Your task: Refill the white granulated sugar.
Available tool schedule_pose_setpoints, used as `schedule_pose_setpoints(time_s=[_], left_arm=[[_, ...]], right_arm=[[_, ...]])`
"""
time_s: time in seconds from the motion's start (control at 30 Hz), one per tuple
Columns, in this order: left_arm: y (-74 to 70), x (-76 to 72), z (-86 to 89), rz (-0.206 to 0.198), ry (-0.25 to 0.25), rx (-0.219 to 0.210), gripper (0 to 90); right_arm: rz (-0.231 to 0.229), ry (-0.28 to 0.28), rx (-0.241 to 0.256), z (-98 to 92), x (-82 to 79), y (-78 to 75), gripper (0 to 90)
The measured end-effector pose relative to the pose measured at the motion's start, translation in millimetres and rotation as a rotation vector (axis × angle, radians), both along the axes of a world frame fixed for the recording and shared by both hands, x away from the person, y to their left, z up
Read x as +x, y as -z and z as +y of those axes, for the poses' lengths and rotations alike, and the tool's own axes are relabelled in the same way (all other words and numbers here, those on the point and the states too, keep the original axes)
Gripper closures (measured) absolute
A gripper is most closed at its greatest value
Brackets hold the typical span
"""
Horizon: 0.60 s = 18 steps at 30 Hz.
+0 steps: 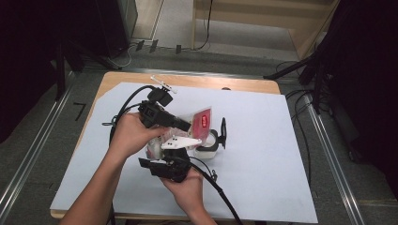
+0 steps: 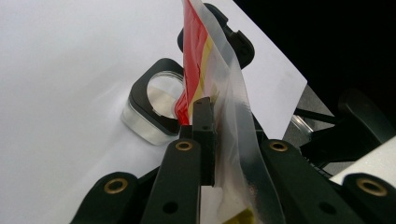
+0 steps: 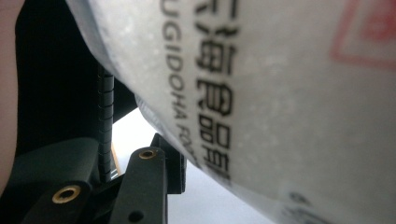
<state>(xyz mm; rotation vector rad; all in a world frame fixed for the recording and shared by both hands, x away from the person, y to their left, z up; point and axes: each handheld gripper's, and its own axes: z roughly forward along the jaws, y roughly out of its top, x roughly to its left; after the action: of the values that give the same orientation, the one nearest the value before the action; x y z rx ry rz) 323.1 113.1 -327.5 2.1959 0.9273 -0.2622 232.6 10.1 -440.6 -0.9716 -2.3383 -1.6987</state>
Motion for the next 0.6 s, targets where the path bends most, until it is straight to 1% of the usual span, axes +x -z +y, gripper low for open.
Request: schedule_pose_setpoints(time_s=[0.1, 0.13, 0.23, 0.53, 0.6], left_arm=[[0.0, 0.9, 1.2, -0.004, 0.0, -0.002, 83.1], [-0.1, 0.8, 1.4, -0.001, -0.007, -0.006, 83.1], [-0.7, 0.9, 2.0, -0.003, -0.008, -0.011, 83.0], [-0.2, 0.6, 1.5, -0.011, -0.005, -0.01, 82.9], [-0.4, 0.2, 1.3, -0.007, -0.003, -0.009, 82.9]], right_arm=[[0.007, -0.002, 0.004, -0.3, 0.3, -0.8, 63.6], [0.007, -0.003, 0.006, -0.4, 0.3, -1.2, 63.6], [0.004, -0.004, 0.009, -0.1, -0.2, -2.9, 63.7], [0.004, -0.004, 0.006, -0.1, 0.0, -2.7, 63.5], [0.001, -0.006, 0.005, -0.1, -0.1, -2.5, 63.3]])
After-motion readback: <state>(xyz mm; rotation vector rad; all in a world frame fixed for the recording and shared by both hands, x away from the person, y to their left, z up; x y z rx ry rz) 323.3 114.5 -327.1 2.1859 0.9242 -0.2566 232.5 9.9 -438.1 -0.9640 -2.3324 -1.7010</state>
